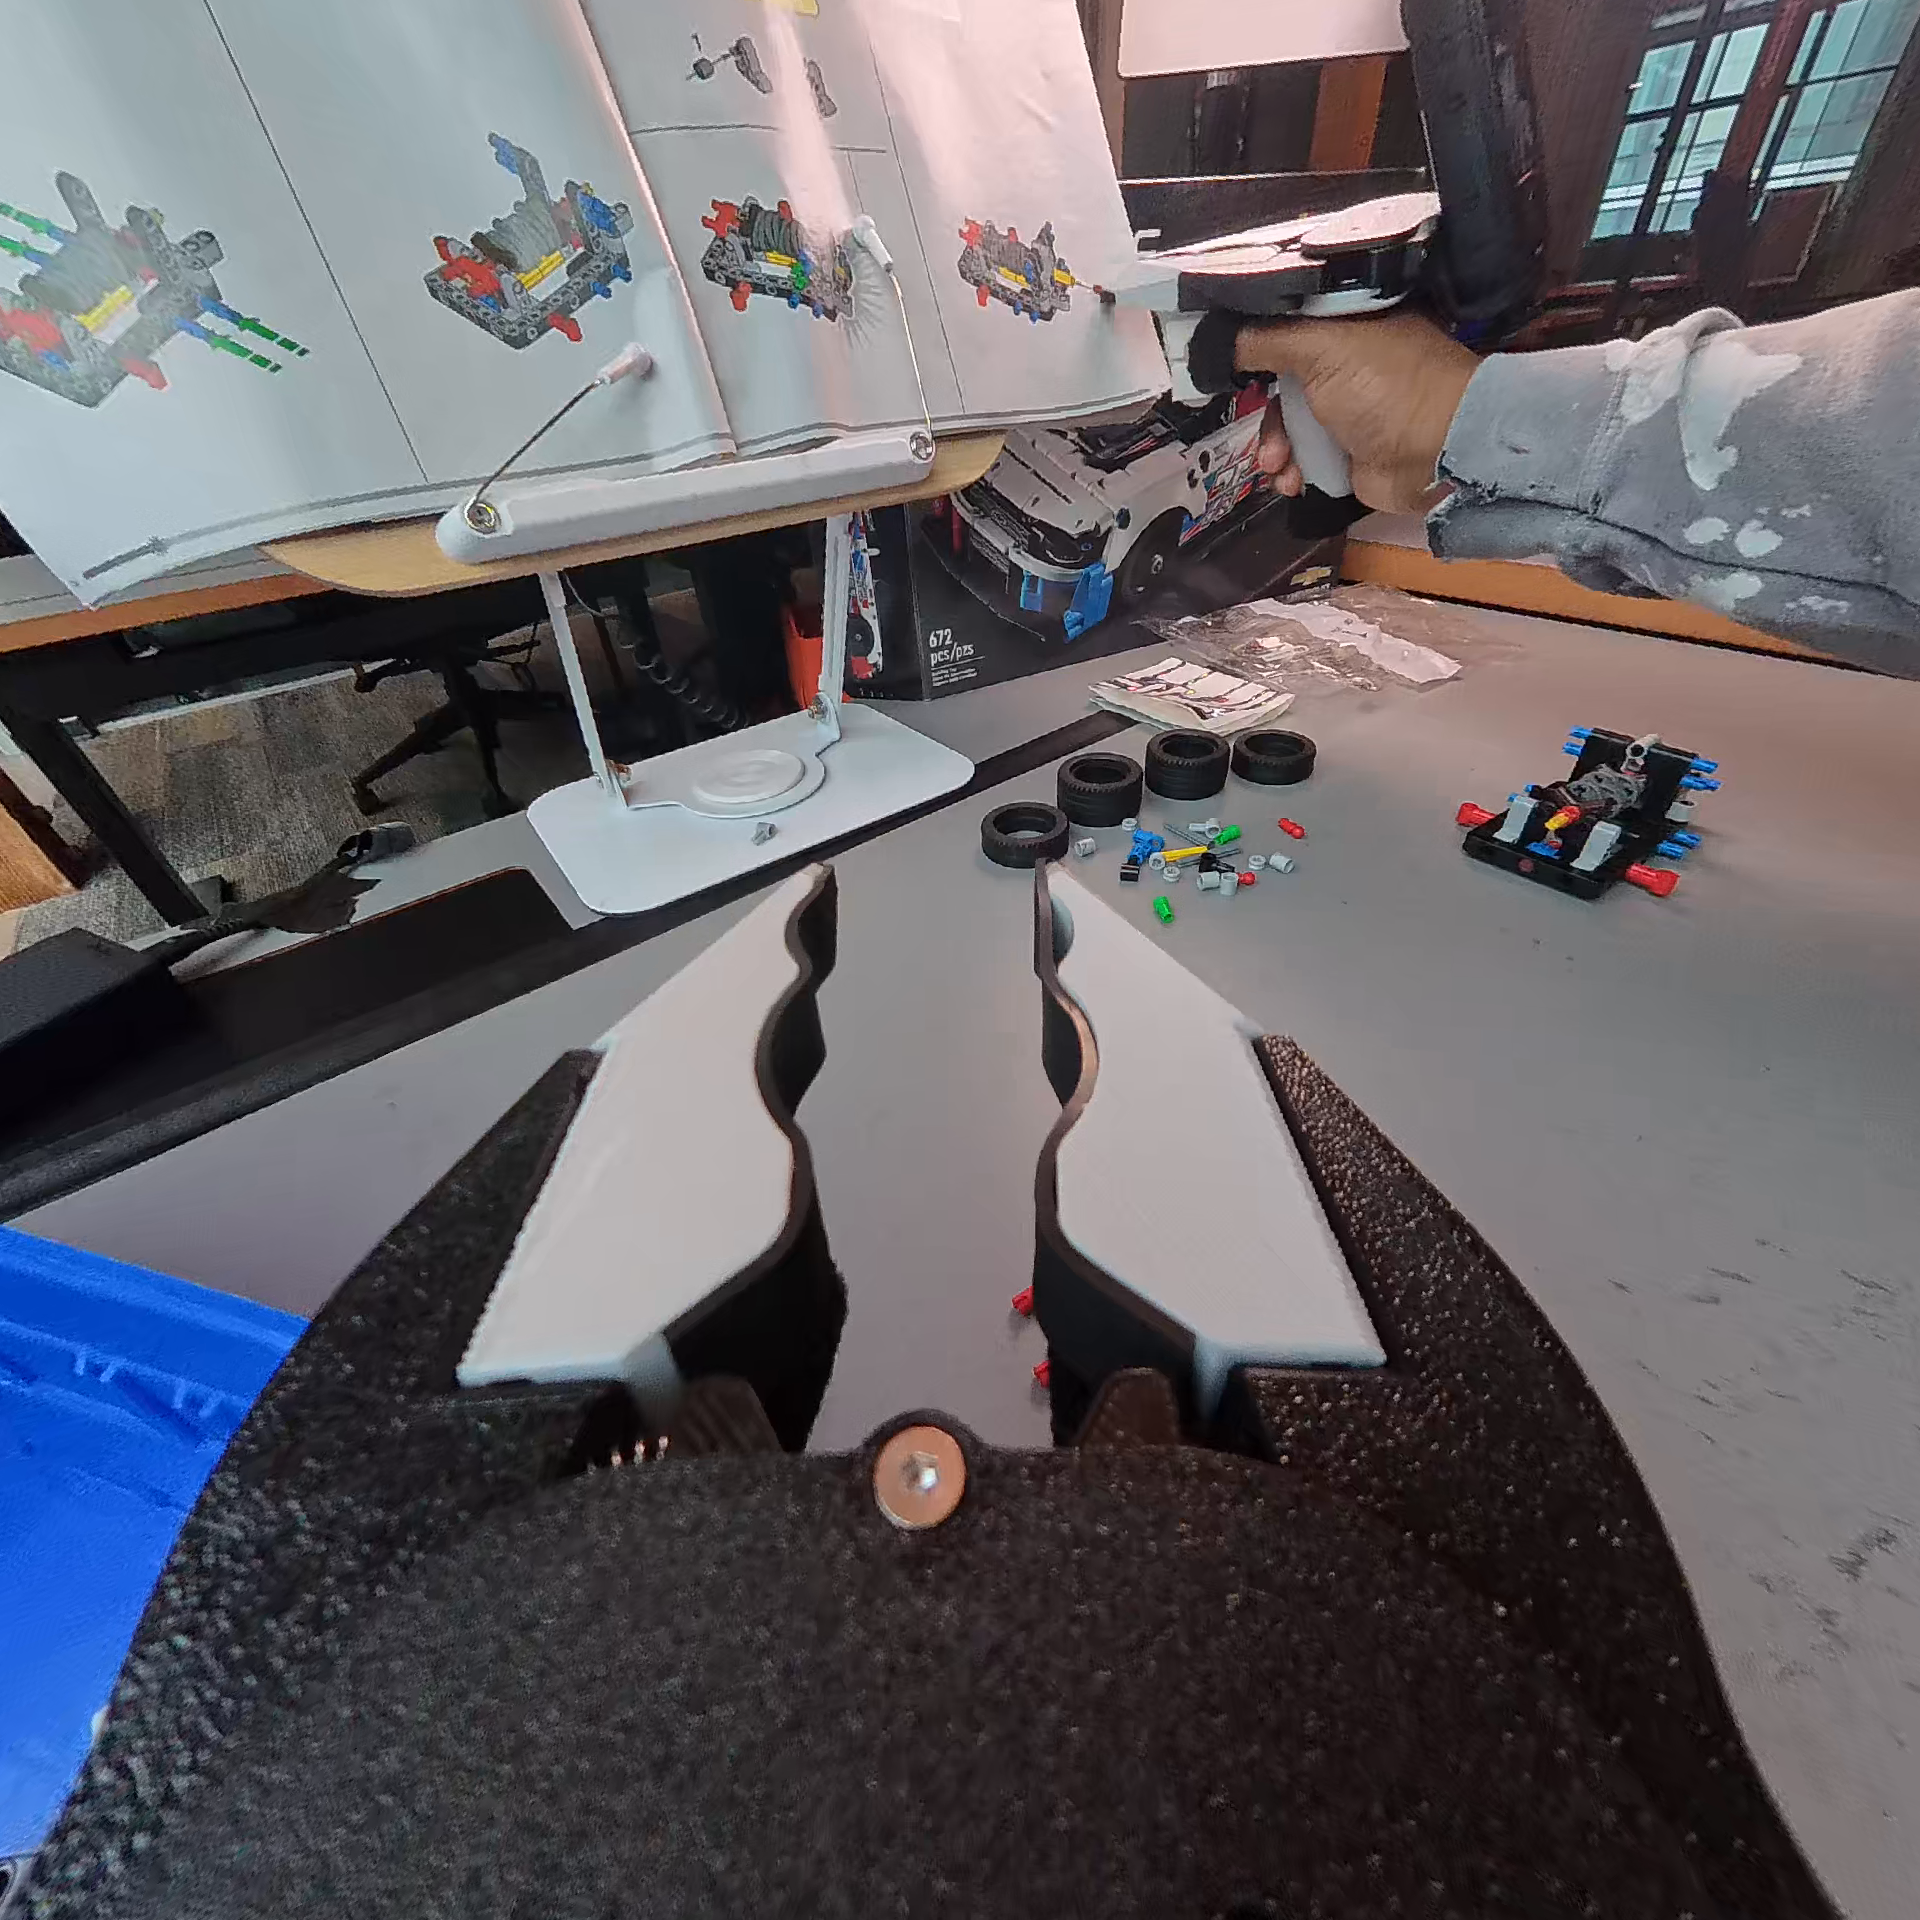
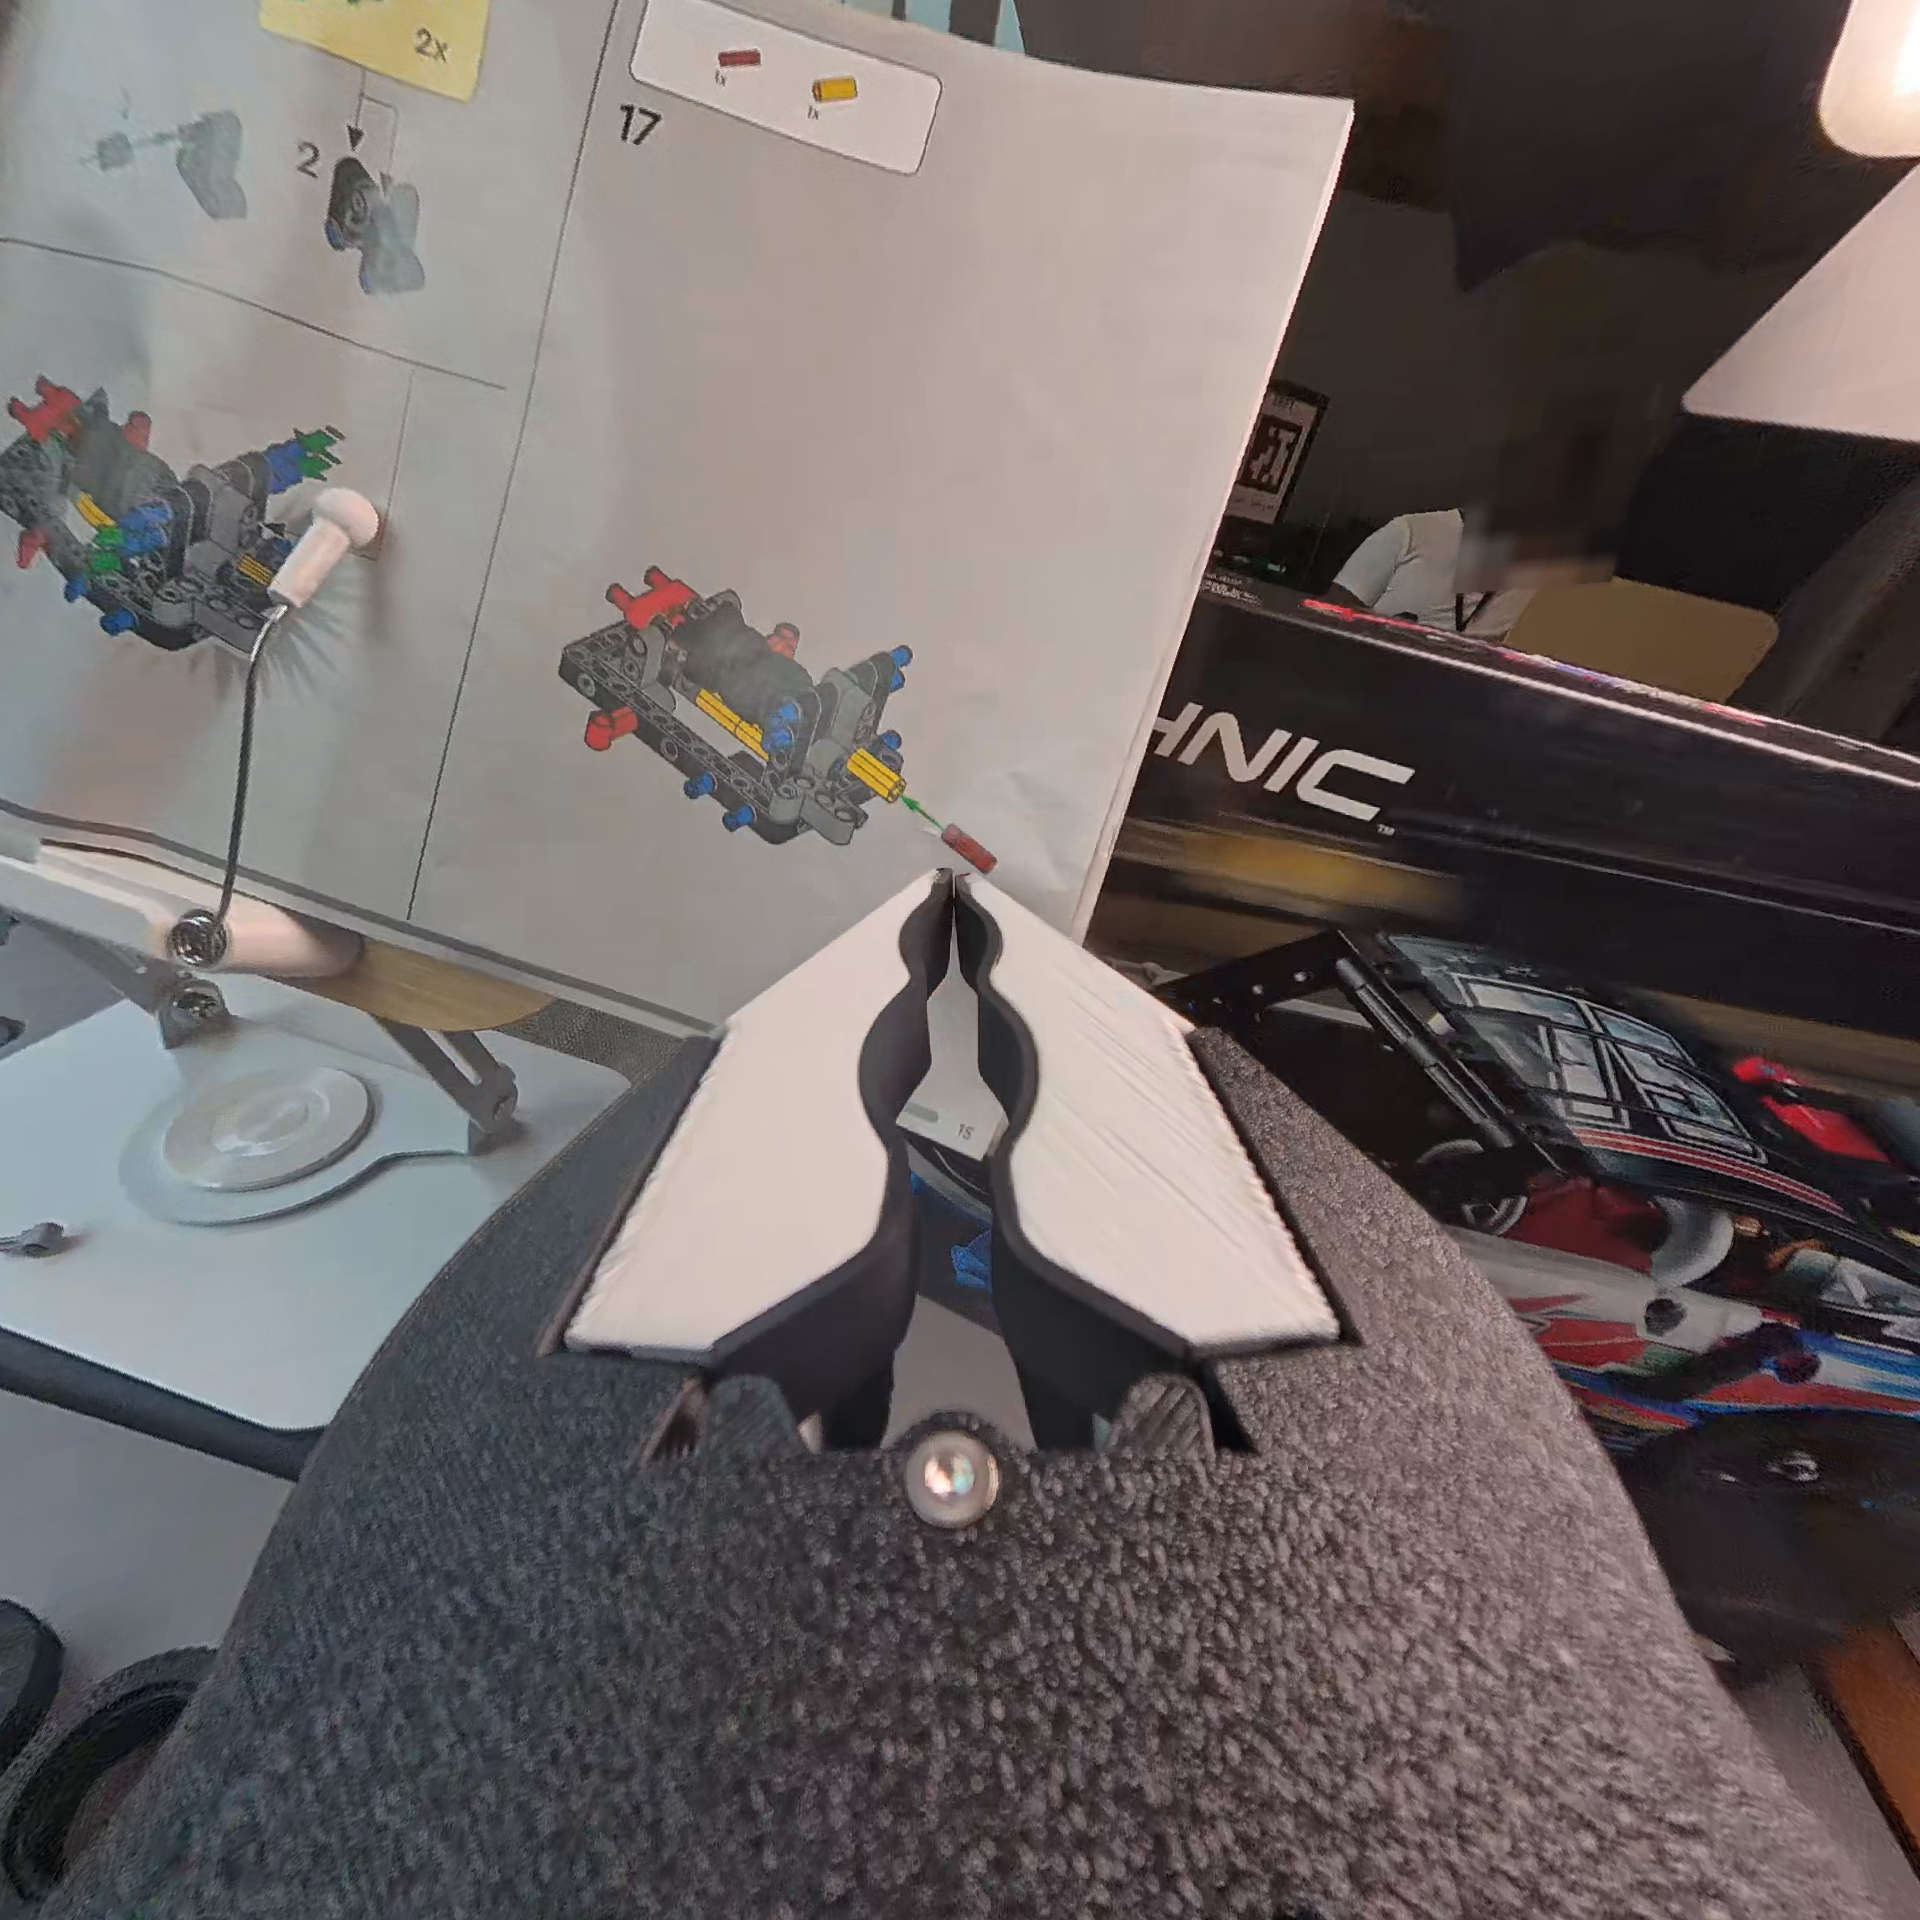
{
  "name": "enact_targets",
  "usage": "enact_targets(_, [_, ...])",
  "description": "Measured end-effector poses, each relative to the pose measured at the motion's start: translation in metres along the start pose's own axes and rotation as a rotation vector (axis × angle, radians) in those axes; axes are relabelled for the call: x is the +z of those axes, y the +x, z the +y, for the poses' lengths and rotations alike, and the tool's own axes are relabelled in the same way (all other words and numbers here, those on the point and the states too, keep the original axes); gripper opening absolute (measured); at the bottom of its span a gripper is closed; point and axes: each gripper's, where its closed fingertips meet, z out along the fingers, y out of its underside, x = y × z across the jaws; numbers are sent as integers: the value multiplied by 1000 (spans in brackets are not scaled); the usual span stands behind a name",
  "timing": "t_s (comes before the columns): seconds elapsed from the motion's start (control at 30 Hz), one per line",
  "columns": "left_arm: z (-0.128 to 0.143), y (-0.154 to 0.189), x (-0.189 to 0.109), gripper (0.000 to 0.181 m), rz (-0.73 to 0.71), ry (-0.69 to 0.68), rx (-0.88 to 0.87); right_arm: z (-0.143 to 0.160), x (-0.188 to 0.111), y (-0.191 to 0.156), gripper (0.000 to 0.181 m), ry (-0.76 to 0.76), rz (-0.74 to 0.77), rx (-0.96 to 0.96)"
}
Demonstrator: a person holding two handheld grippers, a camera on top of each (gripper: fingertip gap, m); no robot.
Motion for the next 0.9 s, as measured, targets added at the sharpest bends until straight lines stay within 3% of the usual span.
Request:
enact_targets(0.3, [7,3,2,38,16,-16,10,4,0,-4,1,-4,-16,0])
enact_targets(0.43, [10,2,3,38,17,-25,1,-12,-17,-44,1,41,-192,-39])
enact_targets(0.53, [9,2,2,38,23,-23,-2,-28,-65,-80,5,82,-396,-28])
enact_targets(0.63, [7,4,2,38,35,-19,-10,-22,-135,-101,19,6,-609,-16])
enact_targets(0.73, [2,10,0,38,60,-12,-23,17,-206,-95,30,-165,-735,-124])
enact_targets(0.9, [6,25,-1,38,123,-34,-9,119,-291,-36,37,-543,-752,-202])
